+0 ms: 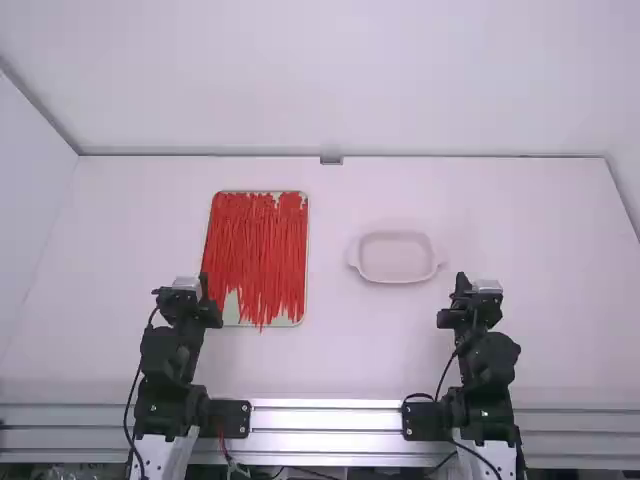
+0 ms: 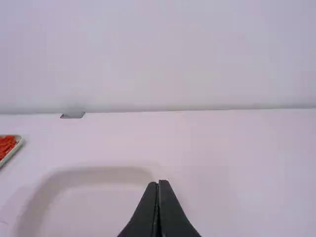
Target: Fasten the cable tie
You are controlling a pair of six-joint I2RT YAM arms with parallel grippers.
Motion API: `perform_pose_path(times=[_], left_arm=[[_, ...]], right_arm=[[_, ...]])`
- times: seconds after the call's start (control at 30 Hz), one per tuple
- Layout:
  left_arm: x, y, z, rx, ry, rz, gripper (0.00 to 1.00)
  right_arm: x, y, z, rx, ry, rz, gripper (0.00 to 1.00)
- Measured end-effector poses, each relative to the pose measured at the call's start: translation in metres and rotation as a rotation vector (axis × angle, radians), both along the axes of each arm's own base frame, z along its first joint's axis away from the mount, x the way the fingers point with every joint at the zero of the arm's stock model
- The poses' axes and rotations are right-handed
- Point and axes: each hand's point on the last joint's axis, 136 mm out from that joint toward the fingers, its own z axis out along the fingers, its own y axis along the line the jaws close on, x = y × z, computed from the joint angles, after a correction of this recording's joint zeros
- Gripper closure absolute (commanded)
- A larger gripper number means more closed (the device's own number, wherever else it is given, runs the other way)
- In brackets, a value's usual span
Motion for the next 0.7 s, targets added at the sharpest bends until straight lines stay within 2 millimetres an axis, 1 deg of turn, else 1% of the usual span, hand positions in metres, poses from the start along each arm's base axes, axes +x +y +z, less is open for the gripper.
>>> perform_pose_path(times=[0.23, 0.33, 0.5, 0.7], left_arm=[[0.0, 0.0, -0.001, -0.001, 0.003, 0.0, 0.98], [0.0, 0.0, -0.003, -0.001, 0.015, -0.001, 0.95], [0.0, -0.002, -0.01, -0.003, 0.074, -0.013, 0.9], [0.001, -0.009, -0.007, -0.01, 0.134, -0.051, 0.82]], right_arm=[[0.0, 0.0, 0.0, 0.001, 0.002, 0.003, 0.98], [0.0, 0.001, -0.003, 0.003, 0.012, 0.006, 0.95], [0.001, 0.003, -0.012, 0.003, 0.067, 0.017, 0.9], [0.003, 0.008, -0.009, 0.004, 0.111, 0.04, 0.82]])
